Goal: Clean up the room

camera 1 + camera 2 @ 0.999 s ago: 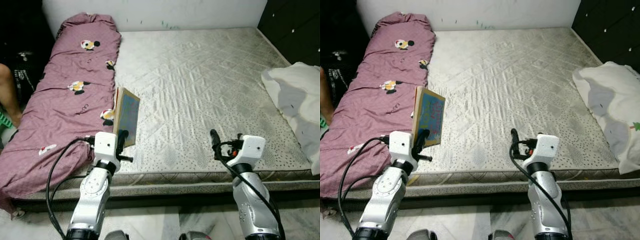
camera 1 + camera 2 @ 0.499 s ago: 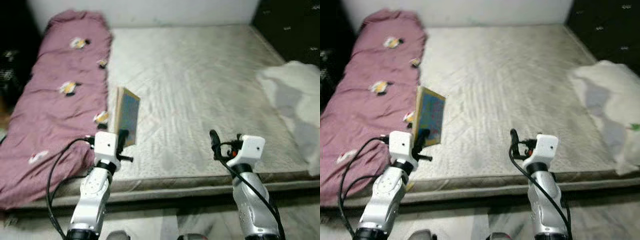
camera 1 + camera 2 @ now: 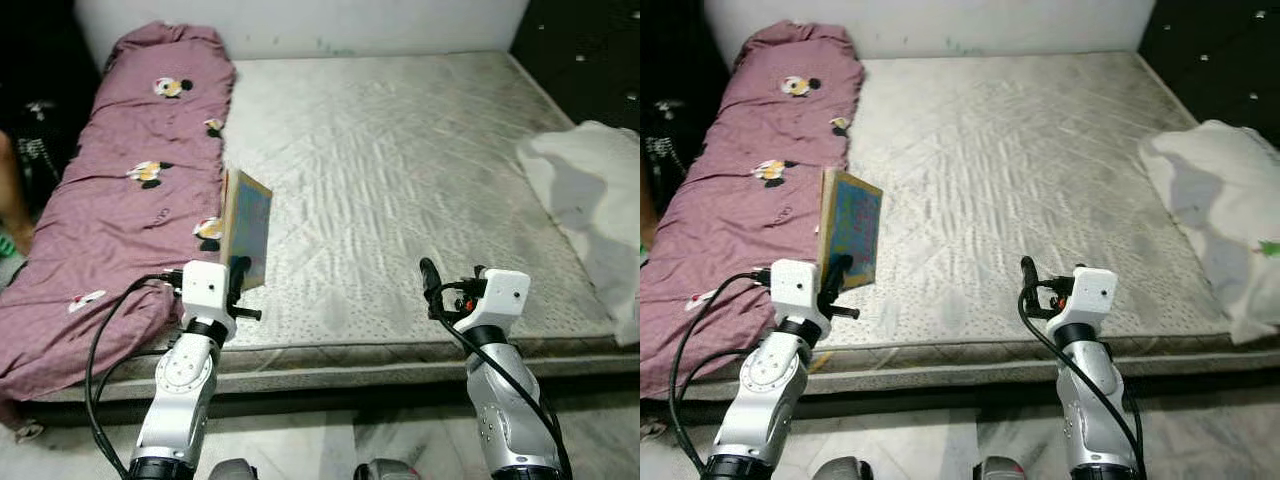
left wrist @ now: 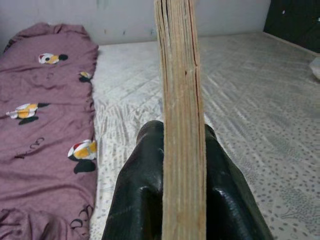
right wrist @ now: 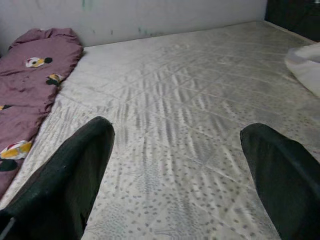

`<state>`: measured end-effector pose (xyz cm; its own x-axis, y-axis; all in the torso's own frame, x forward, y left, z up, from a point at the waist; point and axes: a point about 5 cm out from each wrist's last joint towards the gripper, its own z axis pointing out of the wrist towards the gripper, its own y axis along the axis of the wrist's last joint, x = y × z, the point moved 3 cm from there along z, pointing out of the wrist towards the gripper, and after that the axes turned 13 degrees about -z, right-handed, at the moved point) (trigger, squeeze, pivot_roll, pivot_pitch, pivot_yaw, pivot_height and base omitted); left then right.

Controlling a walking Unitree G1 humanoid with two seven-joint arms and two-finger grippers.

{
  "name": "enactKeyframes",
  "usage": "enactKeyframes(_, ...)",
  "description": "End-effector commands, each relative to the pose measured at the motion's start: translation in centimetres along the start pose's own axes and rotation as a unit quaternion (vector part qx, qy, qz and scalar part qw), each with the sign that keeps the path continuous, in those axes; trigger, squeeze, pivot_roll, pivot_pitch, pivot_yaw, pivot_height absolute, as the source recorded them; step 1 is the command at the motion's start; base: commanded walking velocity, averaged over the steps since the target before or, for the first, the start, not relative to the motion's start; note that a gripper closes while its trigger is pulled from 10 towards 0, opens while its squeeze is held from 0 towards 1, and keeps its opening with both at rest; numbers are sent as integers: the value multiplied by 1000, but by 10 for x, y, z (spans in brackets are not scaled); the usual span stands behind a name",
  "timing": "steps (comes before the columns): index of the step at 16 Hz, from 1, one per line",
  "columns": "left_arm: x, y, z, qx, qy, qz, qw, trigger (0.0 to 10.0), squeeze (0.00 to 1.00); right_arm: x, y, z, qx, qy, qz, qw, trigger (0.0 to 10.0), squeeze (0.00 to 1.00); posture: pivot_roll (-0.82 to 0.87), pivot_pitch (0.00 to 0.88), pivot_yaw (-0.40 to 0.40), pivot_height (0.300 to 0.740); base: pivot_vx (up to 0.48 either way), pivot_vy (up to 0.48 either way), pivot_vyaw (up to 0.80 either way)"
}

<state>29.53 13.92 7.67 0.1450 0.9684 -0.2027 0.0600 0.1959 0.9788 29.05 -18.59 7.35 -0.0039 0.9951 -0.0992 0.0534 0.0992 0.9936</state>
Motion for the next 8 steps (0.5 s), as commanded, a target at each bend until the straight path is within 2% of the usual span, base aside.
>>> enactKeyframes(1, -4, 7, 0, -15, -6, 1, 1000, 10000, 0, -1, -1, 0, 4, 5, -6, 1000, 10000, 0, -51, 95, 25, 740, 0, -356, 0)
enactKeyframes(3, -7, 6, 0, -12, -13, 0, 1000, 10000, 0, -1, 0, 1, 3, 5, -7, 1000, 10000, 0, -51, 91, 25, 740, 0, -358, 0)
enactKeyframes(8, -2, 4, -3, -7, -8, 2, 1000, 10000, 0, -2, -5, -4, 9, 2, -6, 1000, 10000, 0, -49, 82, 29, 740, 0, -343, 0)
